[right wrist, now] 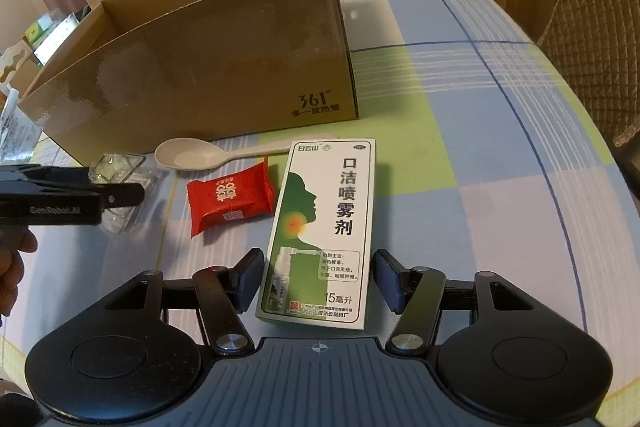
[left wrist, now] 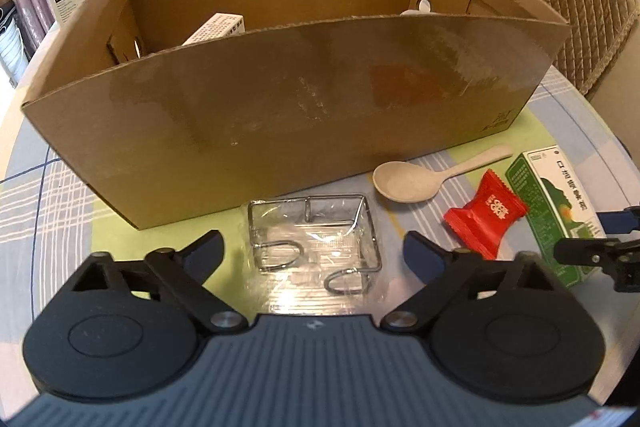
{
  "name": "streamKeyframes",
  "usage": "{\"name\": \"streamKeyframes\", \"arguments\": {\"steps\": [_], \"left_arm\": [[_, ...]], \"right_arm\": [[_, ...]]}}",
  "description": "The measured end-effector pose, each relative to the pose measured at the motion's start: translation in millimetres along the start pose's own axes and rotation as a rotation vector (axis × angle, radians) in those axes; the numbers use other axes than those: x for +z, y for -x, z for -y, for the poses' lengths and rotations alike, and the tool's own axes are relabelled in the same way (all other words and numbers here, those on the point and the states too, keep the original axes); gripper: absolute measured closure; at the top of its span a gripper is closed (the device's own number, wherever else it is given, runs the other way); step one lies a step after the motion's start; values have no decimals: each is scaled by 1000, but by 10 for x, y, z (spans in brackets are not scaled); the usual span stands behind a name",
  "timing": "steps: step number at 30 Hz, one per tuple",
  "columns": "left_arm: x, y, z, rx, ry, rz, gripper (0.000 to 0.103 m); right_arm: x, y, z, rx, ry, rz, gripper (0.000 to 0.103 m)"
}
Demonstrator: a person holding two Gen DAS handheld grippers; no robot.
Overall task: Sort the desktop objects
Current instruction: 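Grasp the clear wire rack with the left tool while the right tool grasps the spray box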
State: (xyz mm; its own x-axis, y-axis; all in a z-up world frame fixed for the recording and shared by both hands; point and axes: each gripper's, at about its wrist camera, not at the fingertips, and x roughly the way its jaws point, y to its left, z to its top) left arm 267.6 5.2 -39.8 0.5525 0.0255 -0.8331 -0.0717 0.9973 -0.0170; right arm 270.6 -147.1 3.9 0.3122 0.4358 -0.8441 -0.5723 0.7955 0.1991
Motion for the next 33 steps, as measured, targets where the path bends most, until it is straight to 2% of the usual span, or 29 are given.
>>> {"name": "streamKeyframes", "arguments": {"steps": [2, 3, 8, 11, 17, 19, 21, 27, 33], "left_arm": [[3, -46, 9, 5, -3, -15, 21], [-4, -60, 17, 6, -10, -23, 29], [-81, -1, 59, 3, -32, -34, 41], [-156, 80, 96, -16, -43, -57, 42], [-421, 289, 297, -60, -131, -96, 42], [-503, 325, 317, -61, -130, -98, 39], [-564, 329, 311, -60, -115, -99, 32], [-551, 258, 308, -52, -76, -97, 29], [-505, 171, 338, -50, -82, -90, 30]], "right_arm": [[-3, 0, 7, 6, 0, -3, 46], [-3, 0, 10, 8, 0, -3, 46], [-12, 9, 8, 13, 6, -4, 45], [-49, 40, -7, 20, 17, -18, 46], [-193, 152, -18, 1, 21, -30, 47], [-199, 152, -12, -1, 14, -24, 47], [-185, 142, 6, -2, 7, -19, 44], [-147, 92, 23, 1, 4, -12, 36], [-150, 65, 27, 0, 6, -9, 35]]}}
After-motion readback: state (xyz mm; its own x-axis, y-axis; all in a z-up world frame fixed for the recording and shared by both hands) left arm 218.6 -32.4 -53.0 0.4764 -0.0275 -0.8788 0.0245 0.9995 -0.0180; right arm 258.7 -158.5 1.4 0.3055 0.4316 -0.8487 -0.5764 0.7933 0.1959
